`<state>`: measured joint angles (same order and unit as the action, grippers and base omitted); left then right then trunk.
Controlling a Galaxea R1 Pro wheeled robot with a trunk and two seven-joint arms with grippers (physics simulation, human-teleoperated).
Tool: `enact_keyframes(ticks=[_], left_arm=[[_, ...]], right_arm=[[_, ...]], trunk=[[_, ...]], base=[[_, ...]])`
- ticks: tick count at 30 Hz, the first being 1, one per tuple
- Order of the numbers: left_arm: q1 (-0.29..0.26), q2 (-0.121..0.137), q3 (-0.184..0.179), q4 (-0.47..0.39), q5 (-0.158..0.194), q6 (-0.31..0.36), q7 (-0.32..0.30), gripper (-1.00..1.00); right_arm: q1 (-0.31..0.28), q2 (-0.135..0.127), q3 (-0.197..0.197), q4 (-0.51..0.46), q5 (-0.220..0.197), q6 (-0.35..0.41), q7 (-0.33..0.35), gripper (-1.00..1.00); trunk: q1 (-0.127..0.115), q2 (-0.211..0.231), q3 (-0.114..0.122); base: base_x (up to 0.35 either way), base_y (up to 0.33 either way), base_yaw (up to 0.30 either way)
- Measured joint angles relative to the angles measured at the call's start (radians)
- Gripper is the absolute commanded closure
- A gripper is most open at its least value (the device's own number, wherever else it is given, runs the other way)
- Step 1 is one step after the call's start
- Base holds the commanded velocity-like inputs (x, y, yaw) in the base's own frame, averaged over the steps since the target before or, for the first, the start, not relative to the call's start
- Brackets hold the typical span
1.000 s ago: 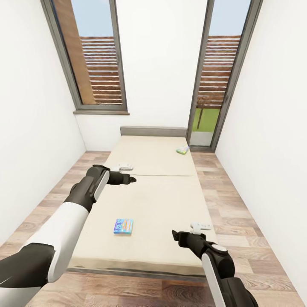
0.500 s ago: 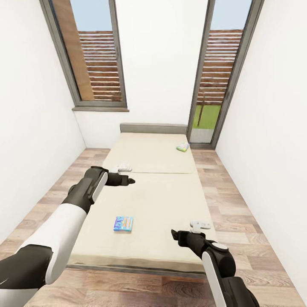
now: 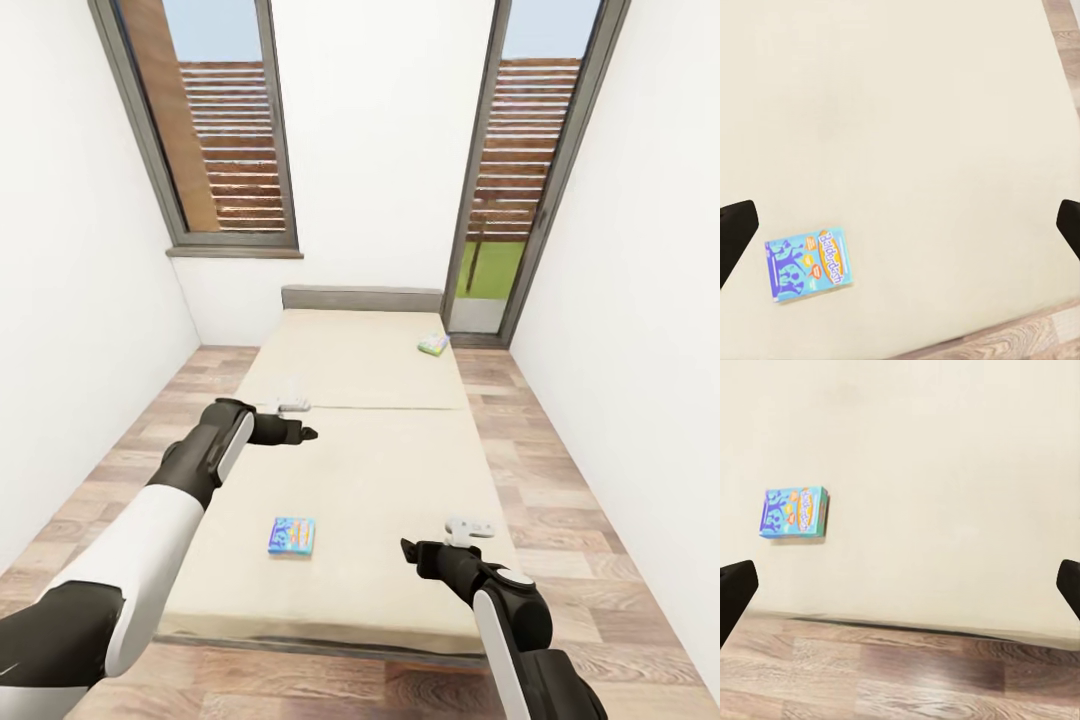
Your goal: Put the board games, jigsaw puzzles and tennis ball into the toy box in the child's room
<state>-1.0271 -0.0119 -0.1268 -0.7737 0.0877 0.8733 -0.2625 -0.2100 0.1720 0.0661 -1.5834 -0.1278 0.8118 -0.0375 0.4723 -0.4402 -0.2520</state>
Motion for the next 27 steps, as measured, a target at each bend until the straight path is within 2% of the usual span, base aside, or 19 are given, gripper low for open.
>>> enact_keyframes(ticks=[8,18,22,27], left_arm=[[0.015,0.001,-0.003,-0.001,-0.003,0.001,0.002,-1.00],[0.021,0.003,0.000,0.000,-0.003,-0.002,0.000,-1.00],[0.021,0.003,-0.001,-0.001,-0.002,-0.003,-0.001,-1.00],[0.022,0.003,-0.002,-0.001,-0.001,-0.003,-0.002,-1.00]], right_arm=[[0.000,0.002,0.015,0.000,-0.002,0.000,0.001,-1.00],[-0.001,0.002,0.084,0.000,-0.003,-0.003,0.001,-1.00],[-0.001,0.002,0.092,0.000,-0.028,-0.001,0.003,-1.00],[-0.001,0.002,0.097,0.000,-0.091,0.034,0.006,-1.00]], trunk=[[0.000,0.000,-0.002],[0.000,0.000,-0.002],[0.000,0.000,-0.002],[0.000,0.000,-0.002]], base=[[0.041,0.012,0.000],[0.113,0.056,0.000],[0.075,0.044,0.000],[0.028,0.016,0.000]])
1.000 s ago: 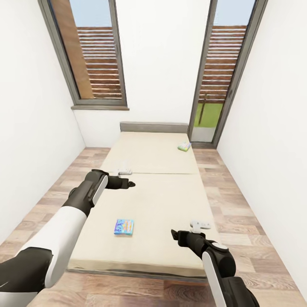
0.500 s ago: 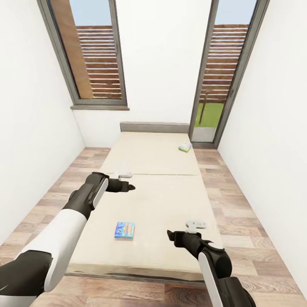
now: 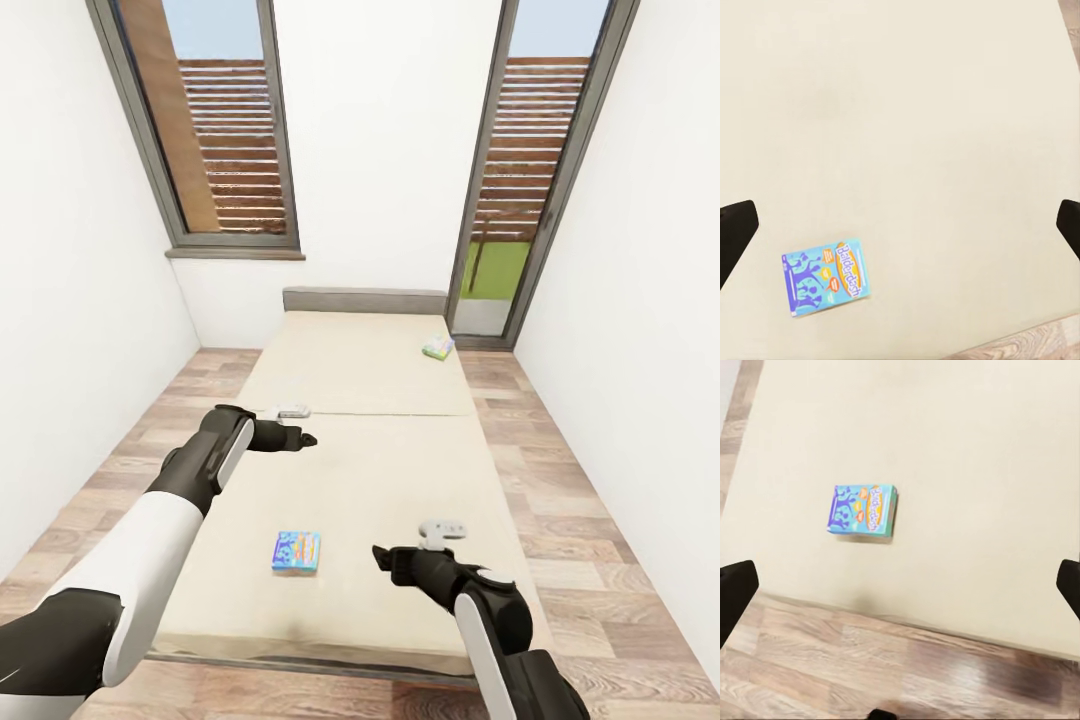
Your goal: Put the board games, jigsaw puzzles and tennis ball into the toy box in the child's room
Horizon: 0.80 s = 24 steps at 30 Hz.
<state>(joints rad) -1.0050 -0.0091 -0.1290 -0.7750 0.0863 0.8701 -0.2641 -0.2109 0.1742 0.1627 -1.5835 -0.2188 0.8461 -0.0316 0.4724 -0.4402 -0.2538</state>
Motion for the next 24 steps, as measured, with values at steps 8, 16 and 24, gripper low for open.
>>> enact_keyframes(ticks=[8,16,24], left_arm=[[0.001,0.001,0.000,0.000,-0.001,-0.001,0.000,-1.00],[0.002,0.000,-0.001,-0.001,0.000,-0.001,0.001,-1.00],[0.003,0.000,-0.002,-0.001,0.000,-0.002,0.001,-1.00]], right_arm=[[-0.001,-0.041,-0.101,-0.001,-0.171,0.118,0.122,-1.00],[0.001,-0.148,-0.289,0.004,-0.367,0.135,0.606,-1.00],[0.001,-0.194,-0.358,0.008,-0.402,0.133,0.860,-1.00]], trunk=[[0.000,0.000,0.000],[0.000,0.000,0.000],[0.000,0.000,0.000]], base=[[0.007,0.004,0.000],[0.001,0.000,0.000],[0.000,0.000,0.000]])
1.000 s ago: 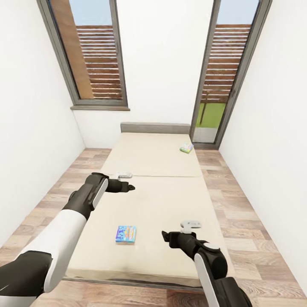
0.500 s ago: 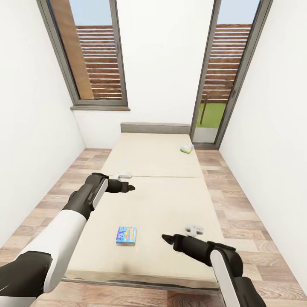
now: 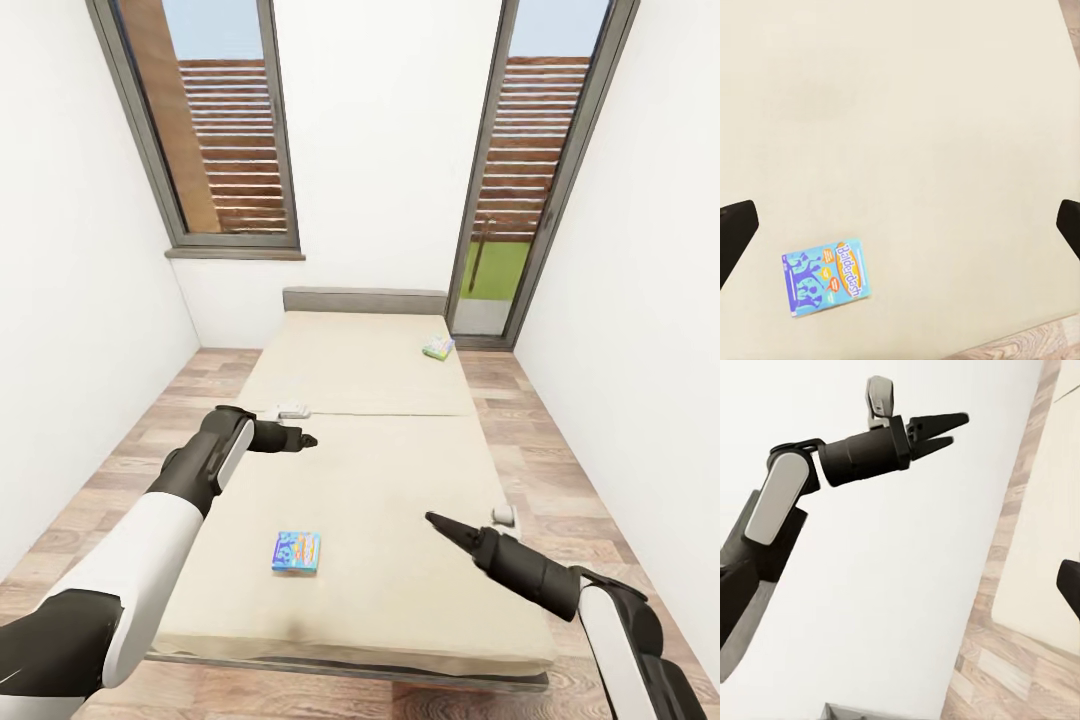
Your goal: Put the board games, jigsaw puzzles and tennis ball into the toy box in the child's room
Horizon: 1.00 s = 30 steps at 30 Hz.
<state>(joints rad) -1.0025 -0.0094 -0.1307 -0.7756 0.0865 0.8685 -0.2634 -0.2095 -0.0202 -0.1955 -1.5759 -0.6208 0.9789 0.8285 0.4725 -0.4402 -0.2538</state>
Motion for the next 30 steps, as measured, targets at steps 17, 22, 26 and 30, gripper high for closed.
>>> enact_keyframes(ticks=[17,22,26,30], left_arm=[[0.001,-0.001,0.001,-0.007,0.001,-0.002,-0.003,-1.00],[0.012,0.000,0.002,-0.006,0.000,-0.002,-0.003,-1.00],[0.019,0.000,0.003,-0.006,0.000,-0.003,-0.003,-1.00],[0.022,0.001,0.003,-0.006,0.000,-0.003,-0.003,-1.00]], right_arm=[[0.000,-0.008,-0.021,0.008,-0.018,-0.002,0.063,-1.00],[0.000,-0.008,-0.023,0.028,-0.019,-0.004,0.062,-1.00],[0.000,-0.007,-0.031,0.040,-0.021,-0.003,0.062,-1.00],[0.000,-0.006,-0.041,0.048,-0.021,-0.004,0.062,-1.00]], trunk=[[0.000,0.000,0.000],[0.000,0.000,0.000],[0.000,0.000,0.003],[0.000,0.000,0.007]], base=[[0.000,0.000,0.000],[0.000,0.082,-0.016],[0.000,0.203,-0.115],[0.000,0.180,-0.170]])
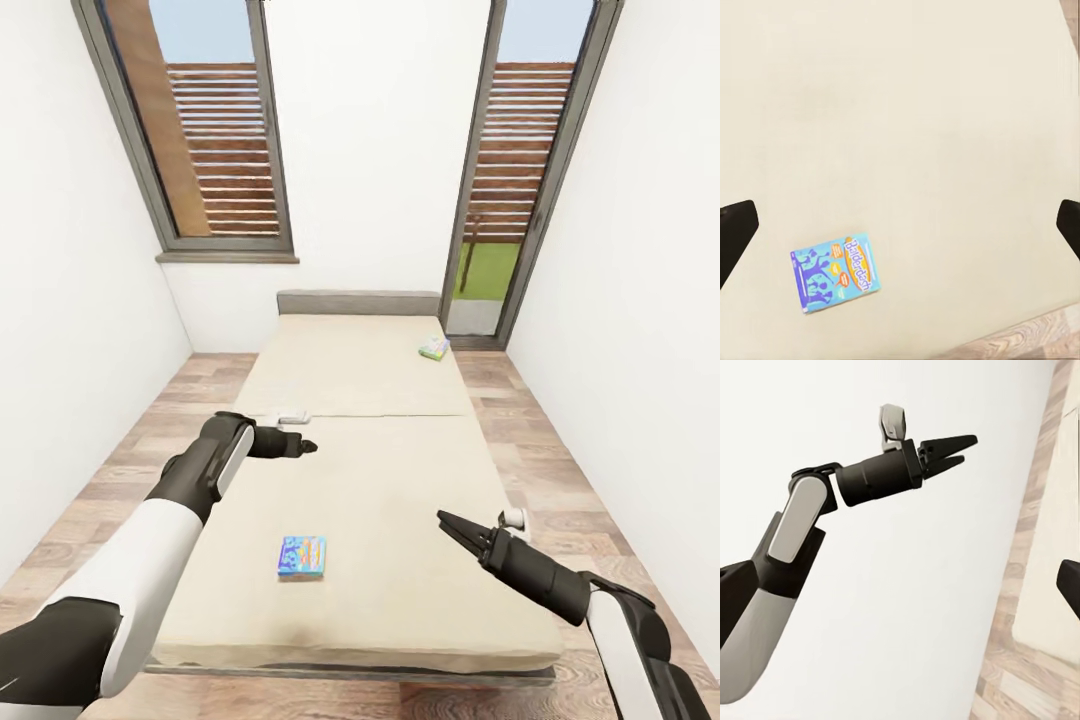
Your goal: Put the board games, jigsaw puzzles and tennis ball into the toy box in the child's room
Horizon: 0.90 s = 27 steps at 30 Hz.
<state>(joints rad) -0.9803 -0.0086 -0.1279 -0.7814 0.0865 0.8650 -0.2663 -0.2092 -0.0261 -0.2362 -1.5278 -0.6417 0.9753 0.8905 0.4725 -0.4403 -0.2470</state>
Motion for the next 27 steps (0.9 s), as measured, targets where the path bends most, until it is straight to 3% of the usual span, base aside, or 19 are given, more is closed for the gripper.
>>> enact_keyframes(ticks=[18,27], left_arm=[[0.020,-0.001,-0.001,0.000,-0.001,-0.002,0.002,-1.00],[0.021,0.000,-0.002,0.000,-0.003,-0.003,0.005,-1.00]], right_arm=[[0.000,0.008,-0.008,0.018,0.009,-0.001,-0.002,-1.00],[0.000,0.010,-0.008,0.019,0.009,-0.001,-0.002,-1.00]], trunk=[[0.000,0.000,0.005],[0.000,0.000,0.005]], base=[[0.026,0.101,-0.039],[0.151,0.004,0.000]])
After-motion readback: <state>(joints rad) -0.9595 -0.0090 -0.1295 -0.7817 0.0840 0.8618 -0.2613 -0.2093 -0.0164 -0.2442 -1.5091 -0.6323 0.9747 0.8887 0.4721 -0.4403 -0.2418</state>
